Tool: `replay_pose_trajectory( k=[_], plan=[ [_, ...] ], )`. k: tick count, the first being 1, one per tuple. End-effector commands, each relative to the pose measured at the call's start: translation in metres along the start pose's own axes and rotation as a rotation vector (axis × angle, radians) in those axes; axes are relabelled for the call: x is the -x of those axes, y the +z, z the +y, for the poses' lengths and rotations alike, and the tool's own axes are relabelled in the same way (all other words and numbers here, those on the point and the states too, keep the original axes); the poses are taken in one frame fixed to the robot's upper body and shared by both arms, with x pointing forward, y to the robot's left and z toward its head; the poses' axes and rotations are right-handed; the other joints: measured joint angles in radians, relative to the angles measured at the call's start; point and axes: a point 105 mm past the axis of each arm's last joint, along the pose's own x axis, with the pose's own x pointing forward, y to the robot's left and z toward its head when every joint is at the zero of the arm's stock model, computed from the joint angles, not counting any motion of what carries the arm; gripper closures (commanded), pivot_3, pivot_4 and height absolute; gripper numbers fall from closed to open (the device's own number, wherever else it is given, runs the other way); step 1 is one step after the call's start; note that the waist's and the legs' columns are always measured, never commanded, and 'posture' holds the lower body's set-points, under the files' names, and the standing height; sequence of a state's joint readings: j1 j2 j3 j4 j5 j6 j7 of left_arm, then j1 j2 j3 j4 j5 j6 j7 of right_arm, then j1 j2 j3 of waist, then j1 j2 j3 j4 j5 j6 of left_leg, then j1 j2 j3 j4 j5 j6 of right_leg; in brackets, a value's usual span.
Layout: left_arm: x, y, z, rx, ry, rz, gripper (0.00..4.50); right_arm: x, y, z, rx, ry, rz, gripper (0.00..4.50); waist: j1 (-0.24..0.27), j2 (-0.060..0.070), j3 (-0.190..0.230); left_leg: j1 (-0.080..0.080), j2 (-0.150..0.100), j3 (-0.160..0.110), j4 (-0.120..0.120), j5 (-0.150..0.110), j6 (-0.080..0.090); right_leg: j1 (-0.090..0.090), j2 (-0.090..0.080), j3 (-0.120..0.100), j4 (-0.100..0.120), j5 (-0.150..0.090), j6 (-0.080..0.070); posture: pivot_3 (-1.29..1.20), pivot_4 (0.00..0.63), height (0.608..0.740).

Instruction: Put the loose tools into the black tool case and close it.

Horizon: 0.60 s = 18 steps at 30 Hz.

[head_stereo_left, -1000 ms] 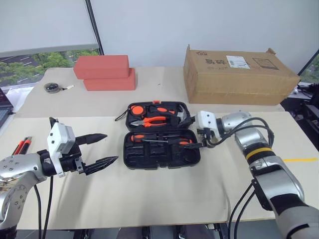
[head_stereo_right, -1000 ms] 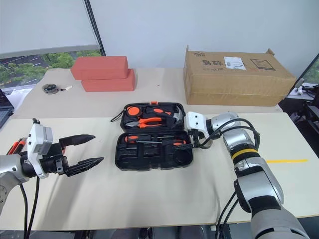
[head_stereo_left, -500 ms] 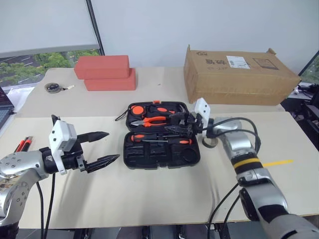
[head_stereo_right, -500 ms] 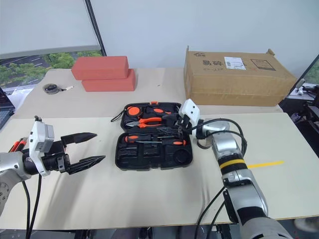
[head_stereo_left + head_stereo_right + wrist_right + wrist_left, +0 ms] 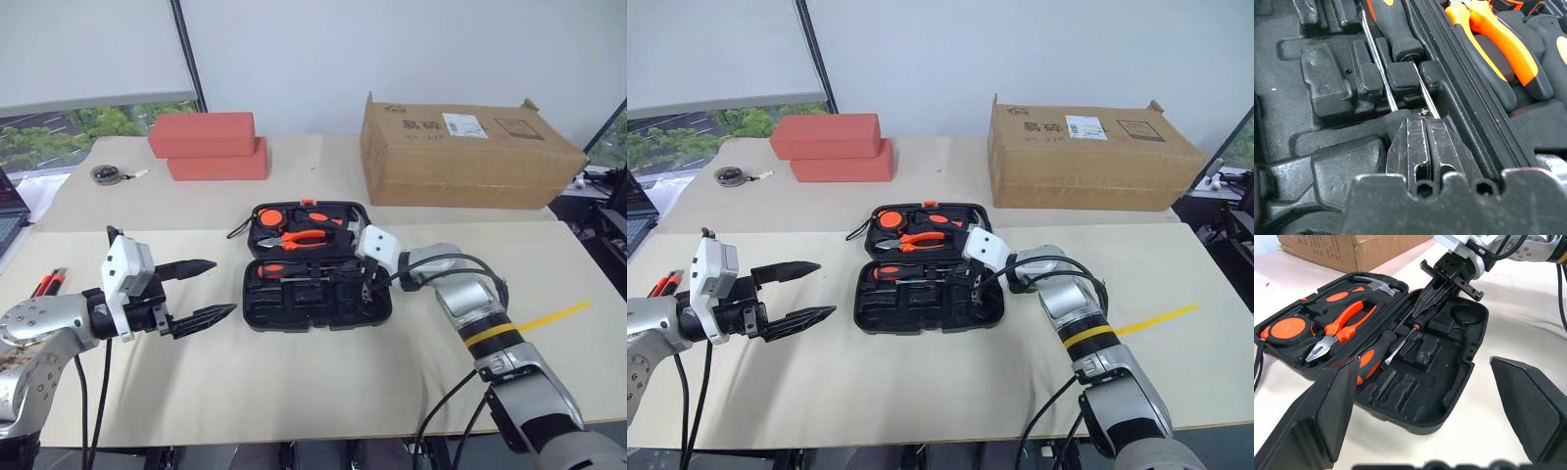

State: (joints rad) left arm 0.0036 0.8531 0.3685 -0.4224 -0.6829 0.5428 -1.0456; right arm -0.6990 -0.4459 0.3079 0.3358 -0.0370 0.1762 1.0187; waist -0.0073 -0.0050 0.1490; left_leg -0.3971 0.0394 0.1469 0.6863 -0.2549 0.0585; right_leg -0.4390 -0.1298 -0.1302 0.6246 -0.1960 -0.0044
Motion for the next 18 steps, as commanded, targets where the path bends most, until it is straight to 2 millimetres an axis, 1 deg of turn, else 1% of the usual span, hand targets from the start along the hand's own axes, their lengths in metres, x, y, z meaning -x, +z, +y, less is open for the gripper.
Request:
replay_pose_trajectory(
  k=[1, 3, 5, 7, 8, 9, 10, 12, 14, 16, 18],
  plan=[
    [0.003, 0.002, 0.001, -0.034, 0.027, 0.002, 0.00, 0.000, -0.001, 0.001, -0.019, -0.008, -0.001, 4.37, -0.002, 0.000, 0.000, 0.000, 0.000, 0.000, -0.001, 0.000, 0.000, 0.000, 0.000, 0.000, 0.000, 0.000, 0.000, 0.00, 0.150, 0.712],
    [0.006, -0.001, 0.005, -0.022, 0.069, 0.001, 0.00, 0.005, 0.019, -0.008, -0.050, -0.039, -0.107, 4.37, -0.004, 0.000, 0.000, -0.002, 0.000, 0.000, -0.002, 0.003, -0.006, 0.000, 0.000, 0.001, 0.000, 0.000, -0.001, 0.00, 0.150, 0.712],
    [0.009, -0.005, 0.012, -0.006, 0.128, 0.001, 0.00, 0.013, 0.042, -0.011, -0.067, -0.033, -0.239, 4.37, -0.004, 0.000, 0.000, -0.003, 0.000, 0.001, -0.003, 0.004, -0.006, -0.001, 0.001, 0.000, 0.000, 0.000, -0.001, 0.00, 0.150, 0.712],
    [0.015, -0.013, 0.022, -0.001, 0.222, 0.014, 0.00, 0.024, 0.062, -0.004, -0.075, 0.041, -0.363, 4.37, -0.005, 0.000, 0.000, -0.004, 0.000, 0.001, -0.005, 0.004, -0.007, -0.002, 0.001, 0.001, 0.000, -0.001, -0.002, 0.00, 0.150, 0.712],
    [0.019, -0.019, 0.030, 0.000, 0.293, 0.041, 0.00, 0.029, 0.067, 0.000, -0.086, 0.077, -0.401, 3.88, -0.005, 0.000, 0.000, -0.004, 0.000, 0.001, -0.006, 0.005, -0.007, -0.002, 0.001, 0.000, 0.000, -0.001, -0.002, 0.00, 0.150, 0.712],
    [0.023, -0.025, 0.037, 0.002, 0.352, 0.066, 0.00, 0.033, 0.068, 0.003, -0.087, 0.097, -0.414, 3.75, -0.005, 0.000, 0.000, -0.004, 0.000, 0.001, -0.006, 0.005, -0.007, -0.002, 0.002, 0.000, 0.000, -0.001, -0.003, 0.00, 0.150, 0.712],
    [0.027, -0.029, 0.041, 0.013, 0.389, 0.074, 0.00, 0.035, 0.069, 0.005, -0.080, 0.104, -0.423, 3.44, -0.005, 0.000, 0.000, -0.004, 0.000, 0.001, -0.006, 0.005, -0.006, -0.001, 0.002, 0.000, 0.000, -0.001, -0.003, 0.00, 0.150, 0.712],
    [0.036, -0.032, 0.050, 0.033, 0.476, 0.069, 0.00, 0.040, 0.074, 0.008, -0.069, 0.114, -0.467, 2.79, -0.005, -0.001, 0.001, -0.004, 0.000, 0.001, -0.007, 0.004, -0.005, -0.001, 0.002, 0.000, -0.001, -0.001, -0.003, 0.00, 0.150, 0.712],
    [0.049, -0.038, 0.064, 0.042, 0.617, 0.076, 0.00, 0.046, 0.082, 0.012, -0.073, 0.133, -0.533, 2.05, -0.004, -0.001, 0.001, -0.004, 0.000, 0.001, -0.007, 0.003, -0.004, -0.001, 0.001, -0.001, -0.002, -0.001, -0.002, 0.00, 0.150, 0.712],
    [0.059, -0.046, 0.073, 0.064, 0.716, 0.087, 0.00, 0.051, 0.086, 0.016, -0.074, 0.147, -0.564, 1.33, -0.003, -0.001, 0.001, -0.004, 0.000, 0.001, -0.007, 0.003, -0.004, -0.001, 0.000, 0.000, -0.002, -0.001, -0.002, 0.00, 0.150, 0.712],
    [0.069, -0.065, 0.077, 0.116, 0.788, 0.155, 0.00, 0.053, 0.086, 0.021, -0.059, 0.170, -0.567, 0.76, -0.003, -0.001, 0.001, -0.004, 0.000, 0.001, -0.006, 0.002, -0.003, -0.001, 0.000, 0.000, -0.002, -0.001, -0.002, 0.00, 0.150, 0.712]
  ],
)
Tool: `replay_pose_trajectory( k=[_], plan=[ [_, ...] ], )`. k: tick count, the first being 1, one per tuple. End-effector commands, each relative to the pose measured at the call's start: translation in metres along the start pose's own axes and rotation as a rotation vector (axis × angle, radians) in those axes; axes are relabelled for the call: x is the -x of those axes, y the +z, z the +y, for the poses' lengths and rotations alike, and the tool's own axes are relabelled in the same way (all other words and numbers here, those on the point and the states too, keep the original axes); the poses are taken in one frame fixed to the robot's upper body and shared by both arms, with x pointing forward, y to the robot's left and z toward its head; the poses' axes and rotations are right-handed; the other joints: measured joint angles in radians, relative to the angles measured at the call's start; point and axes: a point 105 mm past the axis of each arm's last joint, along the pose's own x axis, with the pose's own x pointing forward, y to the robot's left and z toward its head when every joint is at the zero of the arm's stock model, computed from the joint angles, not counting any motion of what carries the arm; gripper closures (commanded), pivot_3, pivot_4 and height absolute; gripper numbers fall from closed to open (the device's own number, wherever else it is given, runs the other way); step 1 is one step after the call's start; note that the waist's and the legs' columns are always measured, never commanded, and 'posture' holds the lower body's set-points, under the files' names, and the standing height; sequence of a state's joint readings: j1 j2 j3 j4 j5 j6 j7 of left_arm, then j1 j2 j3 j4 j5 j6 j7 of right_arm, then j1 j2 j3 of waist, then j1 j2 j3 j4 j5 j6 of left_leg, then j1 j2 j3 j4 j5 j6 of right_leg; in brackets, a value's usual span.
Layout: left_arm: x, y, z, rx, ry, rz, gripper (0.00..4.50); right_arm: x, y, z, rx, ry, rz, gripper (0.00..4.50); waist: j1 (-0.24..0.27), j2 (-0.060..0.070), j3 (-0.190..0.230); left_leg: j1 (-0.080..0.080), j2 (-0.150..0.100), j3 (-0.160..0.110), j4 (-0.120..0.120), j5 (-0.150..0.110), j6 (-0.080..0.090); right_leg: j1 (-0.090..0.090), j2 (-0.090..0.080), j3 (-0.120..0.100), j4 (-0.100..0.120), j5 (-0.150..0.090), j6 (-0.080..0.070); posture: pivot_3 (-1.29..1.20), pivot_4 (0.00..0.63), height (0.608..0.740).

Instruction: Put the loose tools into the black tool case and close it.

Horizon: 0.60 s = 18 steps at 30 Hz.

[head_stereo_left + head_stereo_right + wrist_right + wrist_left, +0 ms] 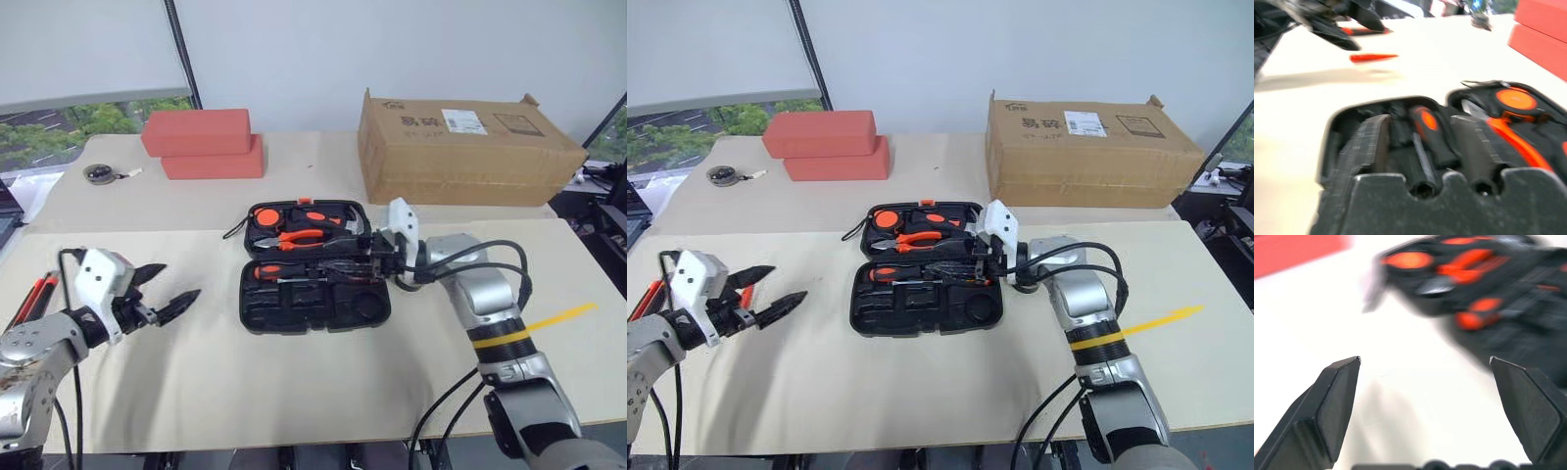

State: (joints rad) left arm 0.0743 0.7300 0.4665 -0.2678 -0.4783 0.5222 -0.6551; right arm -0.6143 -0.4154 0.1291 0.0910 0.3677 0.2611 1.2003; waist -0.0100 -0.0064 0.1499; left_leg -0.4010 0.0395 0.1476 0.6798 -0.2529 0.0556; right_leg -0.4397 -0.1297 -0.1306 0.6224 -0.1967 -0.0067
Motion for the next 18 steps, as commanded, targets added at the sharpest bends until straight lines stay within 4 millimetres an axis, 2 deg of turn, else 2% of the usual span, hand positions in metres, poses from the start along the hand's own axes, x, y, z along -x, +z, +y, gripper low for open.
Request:
replay_pose_trajectory(
  k=[1, 2, 5, 8, 11, 14, 16, 18],
  plan=[
    [0.009, -0.021, 0.023, 0.031, 0.162, 0.096, 0.00, 0.006, 0.022, 0.008, 0.069, 0.046, -0.061, 0.37, 0.000, 0.000, 0.000, 0.000, 0.000, 0.000, 0.000, 0.000, 0.000, 0.000, 0.000, 0.000, 0.000, 0.000, 0.000, 0.00, 0.150, 0.712],
    [0.011, -0.031, 0.031, 0.041, 0.222, 0.147, 0.00, 0.006, 0.021, 0.011, 0.067, 0.070, -0.056, 0.03, 0.000, 0.000, 0.000, 0.000, 0.000, 0.000, 0.000, -0.001, 0.002, 0.000, 0.000, 0.000, 0.000, 0.000, 0.000, 0.00, 0.150, 0.712],
    [0.013, -0.042, 0.042, 0.107, 0.325, 0.182, 0.00, 0.007, 0.020, 0.017, 0.047, 0.121, -0.045, 0.01, 0.002, 0.000, 0.000, 0.000, 0.000, 0.000, 0.000, -0.002, 0.004, 0.000, 0.000, 0.000, 0.000, 0.000, 0.000, 0.00, 0.150, 0.712],
    [0.008, -0.051, 0.045, 0.110, 0.355, 0.223, 0.00, 0.007, 0.020, 0.016, 0.051, 0.132, -0.035, 0.01, 0.007, -0.001, 0.001, 0.000, 0.000, -0.001, 0.000, -0.002, 0.003, -0.001, -0.001, 0.000, 0.000, 0.000, 0.000, 0.00, 0.150, 0.712],
    [0.010, -0.063, 0.057, 0.130, 0.438, 0.263, 0.00, 0.007, 0.019, 0.014, 0.066, 0.129, -0.024, 0.01, 0.013, -0.001, 0.001, 0.000, 0.001, -0.001, 0.000, -0.002, 0.003, -0.001, -0.002, -0.001, 0.000, 0.000, -0.001, 0.00, 0.150, 0.712],
    [0.009, -0.076, 0.051, 0.173, 0.401, 0.315, 0.00, 0.008, 0.020, 0.011, 0.079, 0.113, -0.023, 0.01, 0.014, -0.001, 0.001, 0.000, 0.003, -0.001, 0.000, -0.002, 0.003, -0.001, -0.002, -0.001, 0.000, 0.001, -0.001, 0.00, 0.150, 0.712],
    [0.007, -0.082, 0.040, 0.206, 0.348, 0.342, 0.50, 0.009, 0.021, 0.009, 0.080, 0.108, -0.020, 0.00, 0.014, -0.001, 0.001, 0.001, 0.003, -0.001, 0.000, -0.002, 0.002, -0.001, -0.002, 0.000, 0.000, 0.001, -0.002, 0.00, 0.150, 0.712],
    [0.008, -0.085, 0.039, 0.228, 0.353, 0.350, 1.10, 0.011, 0.020, 0.009, 0.079, 0.107, -0.014, 0.00, 0.014, -0.001, 0.001, 0.001, 0.004, -0.001, 0.000, -0.002, 0.002, -0.001, -0.002, 0.000, 0.000, 0.001, -0.002, 0.00, 0.150, 0.712]
  ],
)
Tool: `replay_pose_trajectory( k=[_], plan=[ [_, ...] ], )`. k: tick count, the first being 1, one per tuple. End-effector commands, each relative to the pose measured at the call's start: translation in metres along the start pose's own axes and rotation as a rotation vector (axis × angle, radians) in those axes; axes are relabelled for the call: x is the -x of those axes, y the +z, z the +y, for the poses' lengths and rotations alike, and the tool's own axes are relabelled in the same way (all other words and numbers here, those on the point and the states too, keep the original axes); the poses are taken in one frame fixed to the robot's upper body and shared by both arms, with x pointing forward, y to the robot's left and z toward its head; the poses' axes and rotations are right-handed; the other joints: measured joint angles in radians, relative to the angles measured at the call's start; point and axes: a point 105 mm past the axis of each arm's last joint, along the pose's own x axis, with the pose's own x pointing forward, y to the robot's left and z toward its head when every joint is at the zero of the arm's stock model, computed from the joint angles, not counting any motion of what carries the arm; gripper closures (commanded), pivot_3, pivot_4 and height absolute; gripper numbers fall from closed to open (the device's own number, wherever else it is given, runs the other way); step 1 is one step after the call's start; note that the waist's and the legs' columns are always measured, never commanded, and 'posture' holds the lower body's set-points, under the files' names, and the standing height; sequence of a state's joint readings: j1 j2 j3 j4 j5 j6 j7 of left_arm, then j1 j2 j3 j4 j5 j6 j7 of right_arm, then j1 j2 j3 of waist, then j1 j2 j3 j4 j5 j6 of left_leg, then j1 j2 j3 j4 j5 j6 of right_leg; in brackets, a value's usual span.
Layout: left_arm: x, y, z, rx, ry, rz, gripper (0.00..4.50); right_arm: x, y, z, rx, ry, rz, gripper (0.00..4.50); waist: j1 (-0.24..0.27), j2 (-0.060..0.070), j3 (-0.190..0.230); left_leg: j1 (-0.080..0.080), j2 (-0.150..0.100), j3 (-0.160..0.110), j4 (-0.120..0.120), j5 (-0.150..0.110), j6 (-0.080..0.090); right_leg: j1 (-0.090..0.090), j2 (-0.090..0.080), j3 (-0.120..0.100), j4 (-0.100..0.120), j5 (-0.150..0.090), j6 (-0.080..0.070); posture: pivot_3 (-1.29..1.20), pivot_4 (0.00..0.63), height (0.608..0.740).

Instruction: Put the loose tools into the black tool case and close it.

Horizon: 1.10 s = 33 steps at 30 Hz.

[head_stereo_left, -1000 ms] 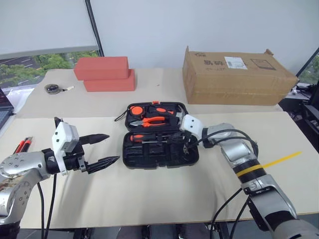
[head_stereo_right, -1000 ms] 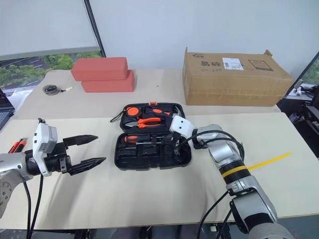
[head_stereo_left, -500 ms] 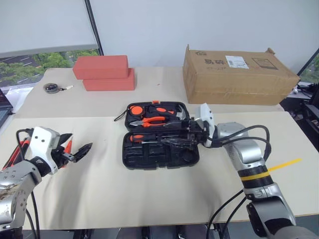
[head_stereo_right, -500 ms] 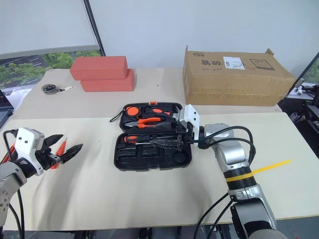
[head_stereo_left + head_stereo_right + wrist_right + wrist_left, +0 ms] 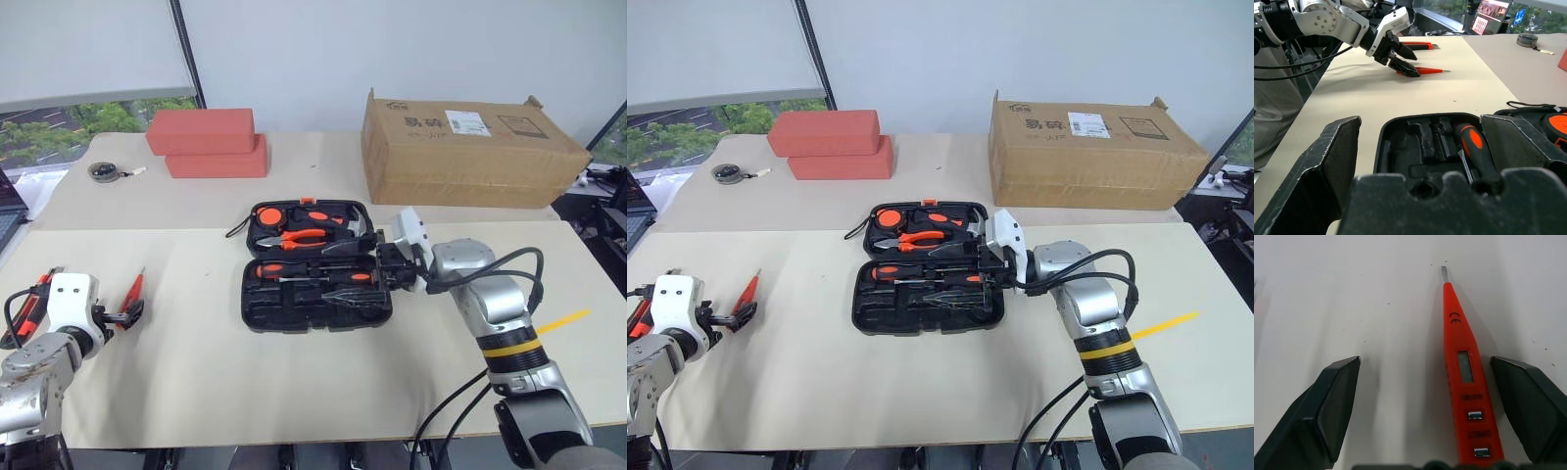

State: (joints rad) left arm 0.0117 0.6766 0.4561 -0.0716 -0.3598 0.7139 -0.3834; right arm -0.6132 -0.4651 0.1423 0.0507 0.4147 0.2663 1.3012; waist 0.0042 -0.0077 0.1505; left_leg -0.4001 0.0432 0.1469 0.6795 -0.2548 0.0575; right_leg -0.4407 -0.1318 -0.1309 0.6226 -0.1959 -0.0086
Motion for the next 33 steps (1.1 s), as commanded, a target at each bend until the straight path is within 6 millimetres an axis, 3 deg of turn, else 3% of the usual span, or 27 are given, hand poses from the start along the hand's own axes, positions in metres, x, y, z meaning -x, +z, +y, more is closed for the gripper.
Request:
replay_pose_trajectory(
  k=[1, 6, 8, 10, 12, 14, 17, 19, 23, 28, 33],
  plan=[
    [0.000, -0.018, -0.004, 0.043, -0.019, 0.075, 1.62, 0.006, 0.012, -0.005, 0.058, -0.015, -0.008, 0.00, 0.000, 0.000, 0.000, 0.000, 0.000, 0.000, 0.000, 0.000, 0.000, 0.000, 0.000, 0.000, 0.000, 0.000, 0.000, 0.00, 0.150, 0.712],
    [-0.003, -0.020, -0.005, 0.111, -0.031, 0.078, 3.51, 0.007, 0.013, -0.004, 0.064, -0.021, -0.004, 0.00, -0.001, 0.000, 0.000, 0.001, 0.001, 0.000, 0.000, 0.000, -0.001, 0.000, 0.000, 0.000, 0.000, 0.000, -0.001, 0.00, 0.150, 0.712],
    [-0.004, -0.018, -0.006, 0.132, -0.041, 0.065, 4.02, 0.008, 0.013, -0.005, 0.064, -0.024, -0.003, 0.00, -0.001, 0.000, 0.000, 0.001, 0.002, 0.000, 0.000, 0.001, -0.002, 0.000, 0.001, 0.000, 0.001, 0.000, -0.001, 0.00, 0.150, 0.712],
    [-0.005, 0.015, -0.021, 0.101, -0.129, -0.096, 4.01, 0.011, 0.014, -0.005, 0.059, -0.038, -0.007, 0.00, 0.000, 0.000, 0.000, 0.002, 0.003, 0.000, 0.000, 0.001, -0.002, 0.000, 0.001, 0.000, 0.001, 0.000, -0.001, 0.00, 0.150, 0.712],
    [0.002, 0.054, -0.050, 0.103, -0.285, -0.262, 4.01, 0.016, 0.015, -0.005, 0.047, -0.058, -0.016, 0.00, 0.006, 0.000, 0.000, 0.001, 0.003, 0.000, 0.000, 0.001, -0.002, -0.001, 0.001, 0.000, 0.001, 0.001, -0.002, 0.00, 0.150, 0.712],
    [0.011, 0.076, -0.073, 0.085, -0.414, -0.343, 4.01, 0.019, 0.016, -0.005, 0.034, -0.076, -0.025, 0.00, 0.014, -0.004, 0.002, -0.001, 0.003, -0.001, 0.000, 0.002, -0.003, -0.001, 0.001, 0.000, 0.001, 0.001, -0.002, 0.00, 0.150, 0.712],
    [0.036, 0.111, -0.128, -0.071, -0.732, -0.482, 4.01, 0.034, 0.014, -0.003, 0.010, -0.138, -0.027, 0.00, 0.024, -0.007, 0.002, -0.006, 0.003, -0.003, 0.001, 0.005, -0.009, -0.001, 0.000, -0.001, -0.003, 0.007, -0.013, 0.00, 0.150, 0.712],
    [0.048, 0.114, -0.154, -0.219, -0.903, -0.507, 4.01, 0.044, 0.011, -0.001, -0.002, -0.171, -0.008, 0.00, 0.024, -0.007, 0.002, -0.007, 0.002, -0.002, 0.000, 0.006, -0.010, 0.000, 0.001, -0.002, -0.008, 0.008, -0.014, 0.00, 0.150, 0.712],
    [0.050, 0.094, -0.173, -0.506, -1.122, -0.411, 4.01, 0.059, 0.003, 0.003, -0.021, -0.203, 0.048, 0.00, 0.006, -0.005, 0.002, -0.006, 0.000, 0.003, -0.001, 0.003, -0.005, 0.000, 0.005, -0.006, -0.010, 0.008, -0.013, 0.00, 0.150, 0.712],
    [0.018, 0.082, -0.179, -0.798, -1.233, -0.292, 4.01, 0.071, -0.002, 0.007, -0.027, -0.250, 0.080, 0.00, 0.007, -0.005, 0.002, -0.006, 0.003, 0.004, -0.001, 0.006, -0.003, 0.000, 0.014, -0.006, -0.011, 0.003, -0.005, 0.00, 0.150, 0.712],
    [-0.002, 0.084, -0.191, -0.906, -1.283, -0.244, 4.01, 0.073, -0.004, 0.013, -0.020, -0.283, 0.093, 0.00, 0.010, -0.005, 0.002, -0.006, 0.005, 0.002, 0.000, 0.003, 0.002, 0.000, 0.016, -0.005, -0.011, 0.003, -0.005, 0.00, 0.150, 0.712]
  ],
)
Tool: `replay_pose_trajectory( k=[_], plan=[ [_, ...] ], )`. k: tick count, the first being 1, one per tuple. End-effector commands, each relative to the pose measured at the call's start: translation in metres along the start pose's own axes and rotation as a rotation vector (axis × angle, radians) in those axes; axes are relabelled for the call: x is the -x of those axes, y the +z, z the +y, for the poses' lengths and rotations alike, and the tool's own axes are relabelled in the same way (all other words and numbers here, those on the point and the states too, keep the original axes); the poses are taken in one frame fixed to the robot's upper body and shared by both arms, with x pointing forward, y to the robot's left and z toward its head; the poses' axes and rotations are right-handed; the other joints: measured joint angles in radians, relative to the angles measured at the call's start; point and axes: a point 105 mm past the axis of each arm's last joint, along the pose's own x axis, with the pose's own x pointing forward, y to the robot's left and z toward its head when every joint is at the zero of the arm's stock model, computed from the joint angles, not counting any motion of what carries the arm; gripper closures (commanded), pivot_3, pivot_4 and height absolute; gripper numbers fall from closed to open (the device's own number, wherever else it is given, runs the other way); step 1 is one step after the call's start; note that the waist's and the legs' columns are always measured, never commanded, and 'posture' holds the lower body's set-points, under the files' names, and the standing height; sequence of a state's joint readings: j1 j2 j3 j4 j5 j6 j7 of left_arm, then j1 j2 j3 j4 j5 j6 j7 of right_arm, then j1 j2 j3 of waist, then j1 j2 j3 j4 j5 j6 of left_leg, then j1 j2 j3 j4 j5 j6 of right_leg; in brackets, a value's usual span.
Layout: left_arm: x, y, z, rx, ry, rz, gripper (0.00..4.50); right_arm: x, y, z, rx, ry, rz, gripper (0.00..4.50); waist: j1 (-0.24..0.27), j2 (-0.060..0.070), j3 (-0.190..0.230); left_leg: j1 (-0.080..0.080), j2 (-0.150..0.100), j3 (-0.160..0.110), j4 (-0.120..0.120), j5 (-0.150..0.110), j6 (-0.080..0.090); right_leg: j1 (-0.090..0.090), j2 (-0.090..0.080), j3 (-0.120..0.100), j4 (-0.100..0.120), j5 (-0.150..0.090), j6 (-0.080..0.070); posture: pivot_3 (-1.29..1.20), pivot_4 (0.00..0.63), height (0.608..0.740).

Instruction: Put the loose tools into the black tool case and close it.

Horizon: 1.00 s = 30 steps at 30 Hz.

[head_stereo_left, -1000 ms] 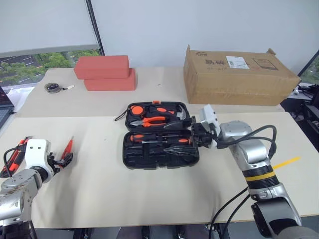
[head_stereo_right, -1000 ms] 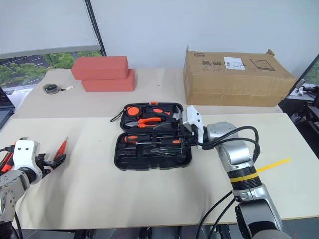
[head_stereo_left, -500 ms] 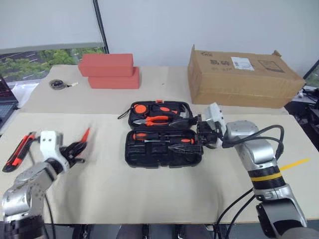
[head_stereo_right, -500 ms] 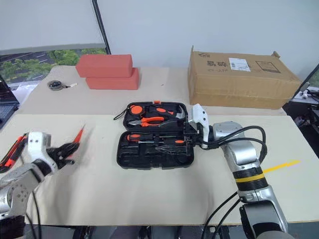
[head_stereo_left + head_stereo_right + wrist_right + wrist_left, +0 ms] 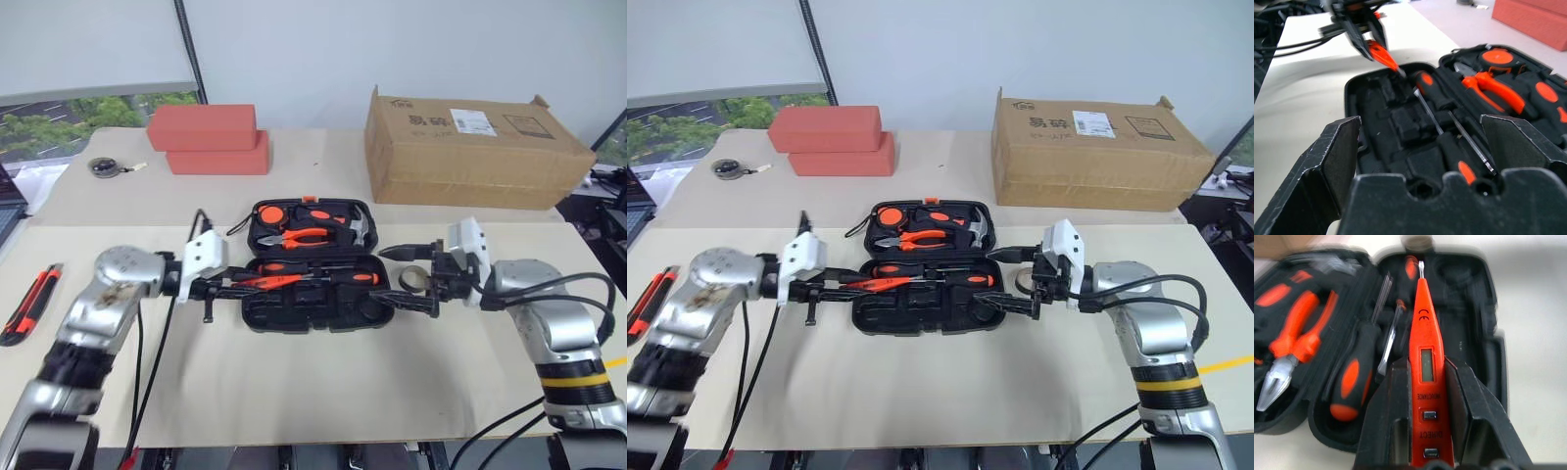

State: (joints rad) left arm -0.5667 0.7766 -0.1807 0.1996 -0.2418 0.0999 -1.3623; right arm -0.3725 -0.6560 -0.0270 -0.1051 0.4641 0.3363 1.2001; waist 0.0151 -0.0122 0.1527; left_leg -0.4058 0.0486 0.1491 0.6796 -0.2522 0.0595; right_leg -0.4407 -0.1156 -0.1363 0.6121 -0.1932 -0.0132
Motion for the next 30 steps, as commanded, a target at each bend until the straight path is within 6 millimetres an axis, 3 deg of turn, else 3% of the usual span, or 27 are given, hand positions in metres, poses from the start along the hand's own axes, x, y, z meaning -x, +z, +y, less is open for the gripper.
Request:
replay_pose_trajectory(
  k=[1, 8, 30],
  plan=[
    [-0.011, 0.001, 0.008, -0.059, -0.055, 0.031, 4.01, 0.006, 0.013, 0.002, 0.048, -0.033, -0.031, 0.00, -0.001, 0.000, 0.000, 0.000, 0.000, 0.000, 0.000, 0.001, 0.004, 0.000, 0.000, 0.001, 0.000, 0.000, 0.000, 0.00, 0.150, 0.712],
    [-0.022, -0.007, 0.020, -0.075, -0.079, 0.128, 4.01, 0.009, 0.012, 0.007, 0.047, -0.075, -0.033, 0.00, -0.004, 0.000, 0.000, -0.001, 0.000, 0.001, 0.001, 0.002, 0.006, 0.000, 0.001, 0.002, 0.000, 0.000, 0.000, 0.00, 0.150, 0.712],
    [-0.048, -0.010, 0.014, -0.092, -0.113, 0.144, 4.01, 0.005, 0.012, 0.007, 0.053, -0.088, -0.044, 0.00, -0.002, 0.000, 0.000, 0.000, -0.001, 0.001, 0.005, 0.001, 0.009, 0.002, 0.000, 0.004, 0.001, 0.000, 0.000, 0.00, 0.150, 0.712]
  ],
)
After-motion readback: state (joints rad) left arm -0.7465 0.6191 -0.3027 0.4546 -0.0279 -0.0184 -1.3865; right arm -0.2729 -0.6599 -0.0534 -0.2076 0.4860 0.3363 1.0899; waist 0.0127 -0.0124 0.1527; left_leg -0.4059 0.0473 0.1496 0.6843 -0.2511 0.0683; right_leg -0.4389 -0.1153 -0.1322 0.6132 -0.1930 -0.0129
